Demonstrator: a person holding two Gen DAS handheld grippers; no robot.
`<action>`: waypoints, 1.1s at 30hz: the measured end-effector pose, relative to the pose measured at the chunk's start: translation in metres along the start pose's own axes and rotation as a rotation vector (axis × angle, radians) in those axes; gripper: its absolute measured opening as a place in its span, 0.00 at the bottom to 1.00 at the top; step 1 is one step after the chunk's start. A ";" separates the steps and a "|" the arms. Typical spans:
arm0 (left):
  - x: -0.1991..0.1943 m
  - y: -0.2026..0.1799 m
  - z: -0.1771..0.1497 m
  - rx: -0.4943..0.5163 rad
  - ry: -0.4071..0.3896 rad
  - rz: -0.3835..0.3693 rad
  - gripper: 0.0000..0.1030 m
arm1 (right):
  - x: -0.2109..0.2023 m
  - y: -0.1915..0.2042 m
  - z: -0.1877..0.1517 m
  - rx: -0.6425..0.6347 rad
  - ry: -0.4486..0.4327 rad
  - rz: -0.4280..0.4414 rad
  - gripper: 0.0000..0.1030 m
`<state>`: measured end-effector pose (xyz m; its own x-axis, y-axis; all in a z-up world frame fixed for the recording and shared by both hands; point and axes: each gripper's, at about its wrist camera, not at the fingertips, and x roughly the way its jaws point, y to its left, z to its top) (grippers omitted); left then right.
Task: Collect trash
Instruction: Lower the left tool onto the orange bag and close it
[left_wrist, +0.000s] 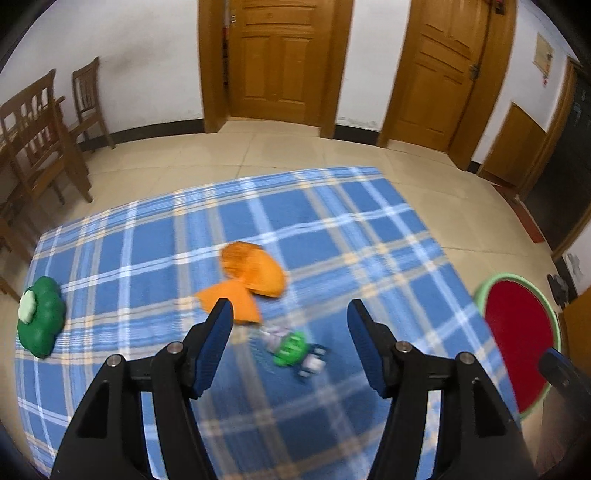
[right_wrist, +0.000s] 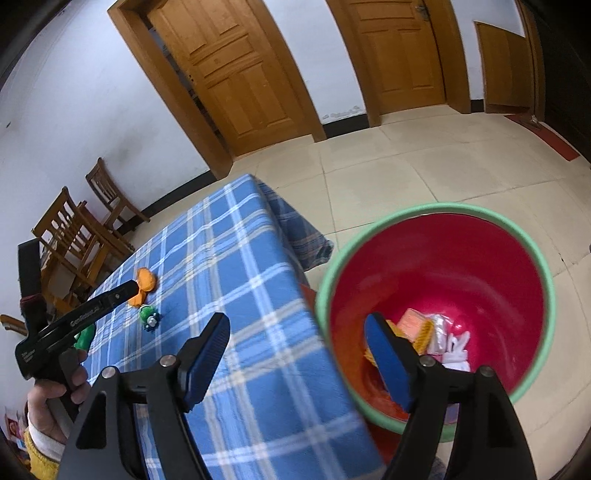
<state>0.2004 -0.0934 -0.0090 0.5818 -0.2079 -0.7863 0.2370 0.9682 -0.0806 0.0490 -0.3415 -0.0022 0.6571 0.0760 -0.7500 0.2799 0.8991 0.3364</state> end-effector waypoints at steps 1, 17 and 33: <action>0.004 0.006 0.001 -0.007 0.005 0.007 0.62 | 0.002 0.004 0.000 -0.006 0.003 0.002 0.76; 0.051 0.034 0.013 -0.052 0.043 -0.008 0.62 | 0.039 0.050 0.008 -0.084 0.054 0.000 0.76; 0.055 0.047 0.009 -0.092 0.013 -0.033 0.42 | 0.058 0.073 0.015 -0.142 0.069 0.008 0.76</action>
<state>0.2501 -0.0609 -0.0508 0.5647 -0.2390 -0.7899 0.1831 0.9696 -0.1625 0.1184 -0.2780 -0.0129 0.6081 0.1086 -0.7864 0.1701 0.9498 0.2628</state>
